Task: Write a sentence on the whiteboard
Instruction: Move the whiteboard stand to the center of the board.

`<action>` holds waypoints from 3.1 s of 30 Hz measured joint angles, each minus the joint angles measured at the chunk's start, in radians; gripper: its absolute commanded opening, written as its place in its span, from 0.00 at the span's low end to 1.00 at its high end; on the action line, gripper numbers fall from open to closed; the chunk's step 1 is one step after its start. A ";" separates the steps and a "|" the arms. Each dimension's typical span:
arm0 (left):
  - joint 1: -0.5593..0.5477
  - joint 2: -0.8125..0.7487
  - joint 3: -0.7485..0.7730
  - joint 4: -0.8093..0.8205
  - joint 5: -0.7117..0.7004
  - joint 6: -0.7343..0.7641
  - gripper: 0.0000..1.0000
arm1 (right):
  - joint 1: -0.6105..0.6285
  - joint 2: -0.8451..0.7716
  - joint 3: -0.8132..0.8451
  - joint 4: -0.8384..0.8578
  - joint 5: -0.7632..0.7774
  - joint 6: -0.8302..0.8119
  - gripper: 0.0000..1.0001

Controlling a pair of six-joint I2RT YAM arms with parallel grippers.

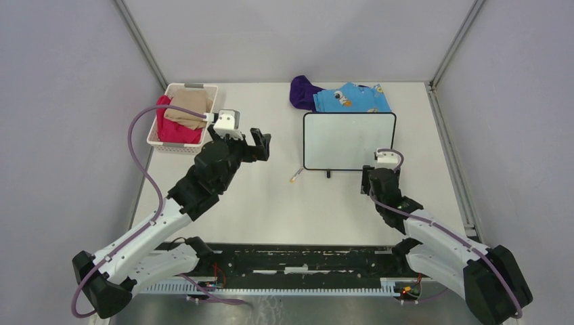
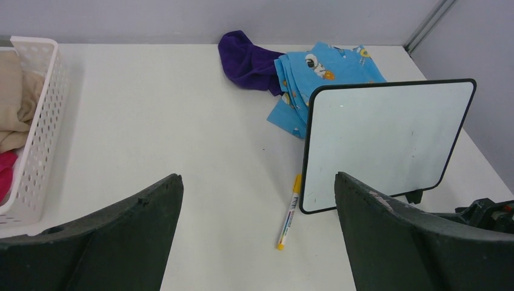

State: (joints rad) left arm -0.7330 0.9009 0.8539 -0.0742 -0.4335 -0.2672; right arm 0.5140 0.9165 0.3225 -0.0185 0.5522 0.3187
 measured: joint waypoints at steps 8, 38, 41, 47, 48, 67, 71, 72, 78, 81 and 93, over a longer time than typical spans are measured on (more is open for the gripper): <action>0.000 0.000 0.000 0.000 0.002 0.000 1.00 | -0.074 0.097 -0.012 0.094 -0.045 0.023 0.63; -0.008 0.000 0.000 0.000 0.026 0.000 1.00 | -0.134 0.412 0.069 0.293 -0.087 0.021 0.41; -0.009 0.000 0.000 0.000 0.026 0.000 1.00 | -0.135 0.423 0.069 0.302 -0.097 0.019 0.37; -0.009 0.000 0.000 0.000 0.026 0.000 1.00 | -0.139 0.424 0.068 0.303 -0.103 0.009 0.29; -0.009 0.000 0.000 0.000 0.026 0.000 1.00 | -0.140 0.424 0.068 0.303 -0.105 0.007 0.27; -0.016 0.000 0.000 0.000 0.029 0.000 1.00 | -0.127 0.327 -0.009 0.317 -0.161 -0.009 0.00; -0.016 0.000 0.000 0.000 0.035 0.000 1.00 | -0.126 0.326 -0.011 0.317 -0.166 -0.008 0.00; -0.016 0.000 0.000 0.000 0.037 0.000 1.00 | -0.125 0.326 -0.011 0.318 -0.168 -0.008 0.00; -0.016 0.003 0.000 0.000 0.043 0.000 1.00 | -0.111 0.333 -0.011 0.325 -0.169 0.010 0.00; -0.016 0.004 0.000 0.000 0.043 0.000 1.00 | -0.098 0.351 -0.005 0.342 -0.166 0.014 0.00; -0.016 0.005 0.000 0.000 0.043 0.000 1.00 | -0.010 0.354 -0.003 0.347 -0.169 0.018 0.00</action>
State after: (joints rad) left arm -0.7486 0.9062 0.8543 -0.0746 -0.3908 -0.2672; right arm 0.5045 1.2705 0.3199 0.3286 0.3832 0.3367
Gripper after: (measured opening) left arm 0.994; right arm 0.184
